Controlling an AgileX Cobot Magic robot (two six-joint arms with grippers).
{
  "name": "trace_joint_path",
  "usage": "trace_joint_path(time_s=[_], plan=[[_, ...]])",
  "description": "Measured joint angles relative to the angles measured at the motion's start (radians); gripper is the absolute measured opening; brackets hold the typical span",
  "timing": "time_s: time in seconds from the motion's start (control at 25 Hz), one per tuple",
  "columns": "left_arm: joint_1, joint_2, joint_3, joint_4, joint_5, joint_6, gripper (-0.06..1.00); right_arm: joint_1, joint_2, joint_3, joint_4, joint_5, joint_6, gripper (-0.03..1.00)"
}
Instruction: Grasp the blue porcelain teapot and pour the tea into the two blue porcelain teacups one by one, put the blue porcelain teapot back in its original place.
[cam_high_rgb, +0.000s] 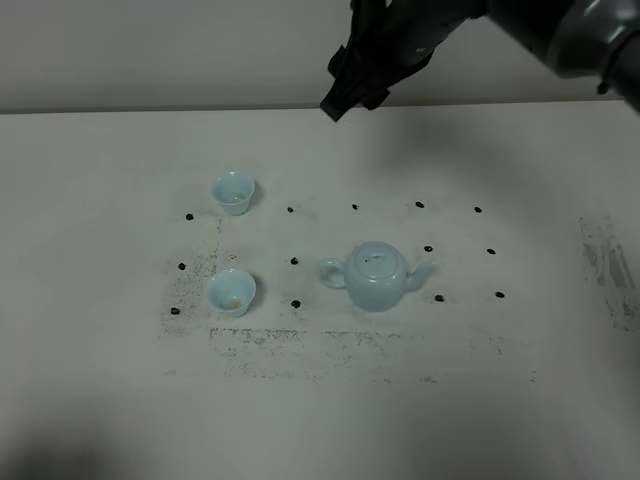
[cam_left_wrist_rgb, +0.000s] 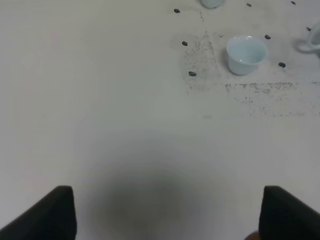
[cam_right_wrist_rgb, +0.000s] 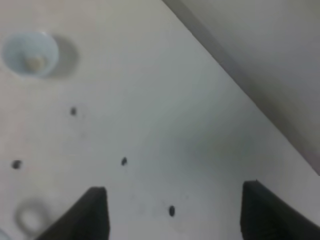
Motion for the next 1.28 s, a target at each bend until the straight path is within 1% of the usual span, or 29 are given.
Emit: trace_joint_path(time_s=[0.08,0.2,0.4,0.56,0.68,0.92,1.08,1.28], plan=[[0.000,0.000,0.000,0.000,0.000,0.000,0.75,0.024,0.026,0.000,-0.045,0.002,0.023,0.58],[0.000,0.000,0.000,0.000,0.000,0.000,0.75,0.035,0.064,0.000,-0.066,0.007,0.042,0.58],[0.000,0.000,0.000,-0.001,0.000,0.000,0.75,0.063,0.128,0.009,-0.167,0.011,0.088,0.58],[0.000,0.000,0.000,-0.002,0.000,0.000,0.75,0.108,0.165,0.059,-0.236,-0.035,0.134,0.58],[0.000,0.000,0.000,-0.002,0.000,0.000,0.75,0.148,0.191,0.082,-0.279,-0.047,0.159,0.58],[0.000,0.000,0.000,-0.002,0.000,0.000,0.75,0.207,0.240,0.085,-0.293,-0.044,0.168,0.58],[0.000,0.000,0.000,-0.002,0.000,0.000,0.75,0.216,0.251,0.085,-0.297,-0.039,0.168,0.58],[0.000,0.000,0.000,-0.002,0.000,0.000,0.75,0.216,0.273,0.085,-0.325,0.014,0.168,0.58]])
